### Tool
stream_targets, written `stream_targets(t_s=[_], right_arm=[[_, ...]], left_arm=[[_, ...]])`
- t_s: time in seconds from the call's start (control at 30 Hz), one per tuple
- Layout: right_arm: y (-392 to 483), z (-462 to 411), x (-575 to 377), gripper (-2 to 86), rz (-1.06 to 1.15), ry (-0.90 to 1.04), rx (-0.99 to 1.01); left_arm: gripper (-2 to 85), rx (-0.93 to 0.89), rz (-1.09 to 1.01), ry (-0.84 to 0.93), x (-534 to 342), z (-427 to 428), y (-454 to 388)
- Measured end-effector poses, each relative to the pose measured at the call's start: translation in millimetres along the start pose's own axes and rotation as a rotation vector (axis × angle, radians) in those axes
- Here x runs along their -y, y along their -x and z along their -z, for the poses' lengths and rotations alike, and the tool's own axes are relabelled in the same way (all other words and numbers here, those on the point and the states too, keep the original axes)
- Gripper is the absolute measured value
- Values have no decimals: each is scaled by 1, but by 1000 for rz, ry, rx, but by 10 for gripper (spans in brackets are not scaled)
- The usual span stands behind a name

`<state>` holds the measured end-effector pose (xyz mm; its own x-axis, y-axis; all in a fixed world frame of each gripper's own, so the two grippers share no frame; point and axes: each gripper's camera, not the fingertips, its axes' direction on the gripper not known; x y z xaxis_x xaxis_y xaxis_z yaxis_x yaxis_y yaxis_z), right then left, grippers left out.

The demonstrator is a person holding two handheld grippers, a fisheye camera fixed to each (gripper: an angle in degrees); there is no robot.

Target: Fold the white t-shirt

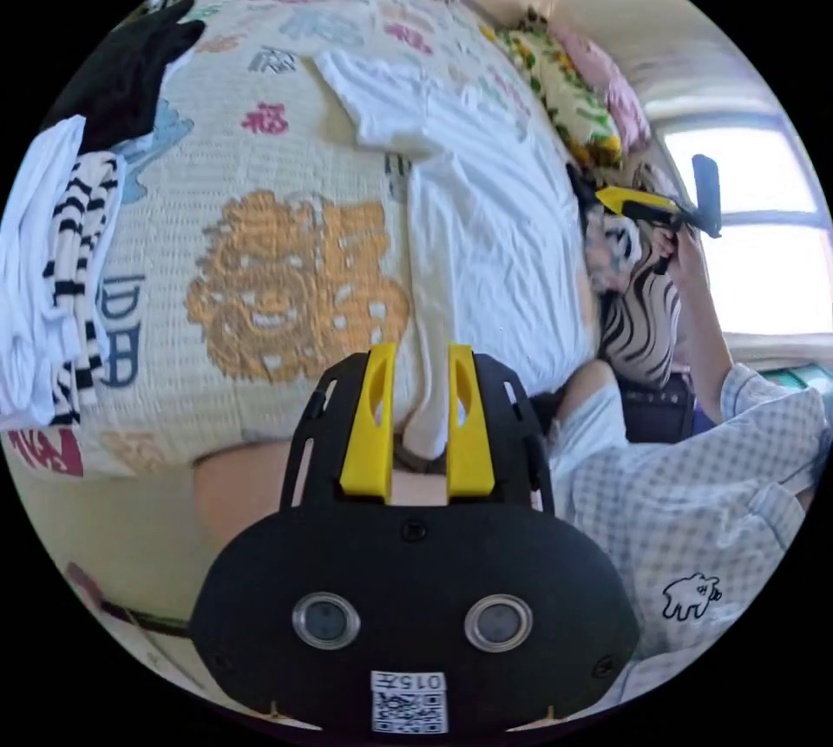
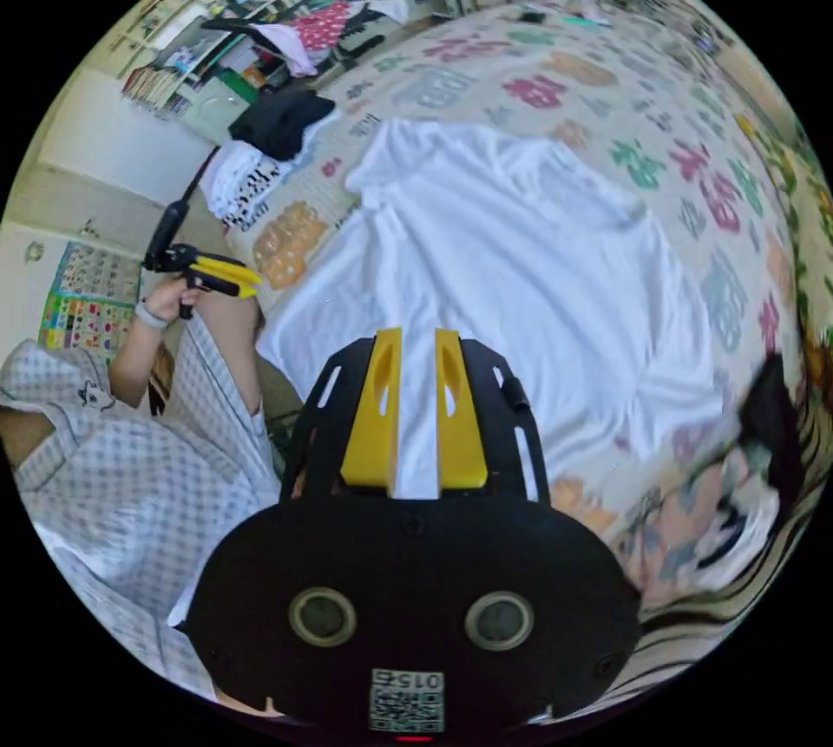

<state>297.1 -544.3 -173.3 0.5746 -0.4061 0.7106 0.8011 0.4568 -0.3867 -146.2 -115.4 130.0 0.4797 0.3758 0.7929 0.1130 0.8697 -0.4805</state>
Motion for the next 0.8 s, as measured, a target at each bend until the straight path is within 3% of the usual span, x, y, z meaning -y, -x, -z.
stream_targets(t_s=[0.1, 0.23, 0.37, 0.47, 0.57, 0.8], right_arm=[[-32, -9, -159, 83, -317, 45, -50], [-60, -44, -324, 112, -673, 69, 145], [-65, -71, -376, 112, -710, 89, 255], [-67, -75, -386, 80, -714, 118, 194], [-64, -68, -397, 24, -663, 174, 153], [-65, -40, -461, -3, -619, 167, 268]], left_arm=[[99, 19, -30, 157, -6, -31, -21], [109, 74, -28, 406, 3, -90, -35], [85, 168, -28, 480, 14, -125, -52], [47, 218, -29, 499, 17, -138, -61], [14, 93, -22, 514, 12, -149, -67], [2, 155, -95, 507, -9, -162, -94]])
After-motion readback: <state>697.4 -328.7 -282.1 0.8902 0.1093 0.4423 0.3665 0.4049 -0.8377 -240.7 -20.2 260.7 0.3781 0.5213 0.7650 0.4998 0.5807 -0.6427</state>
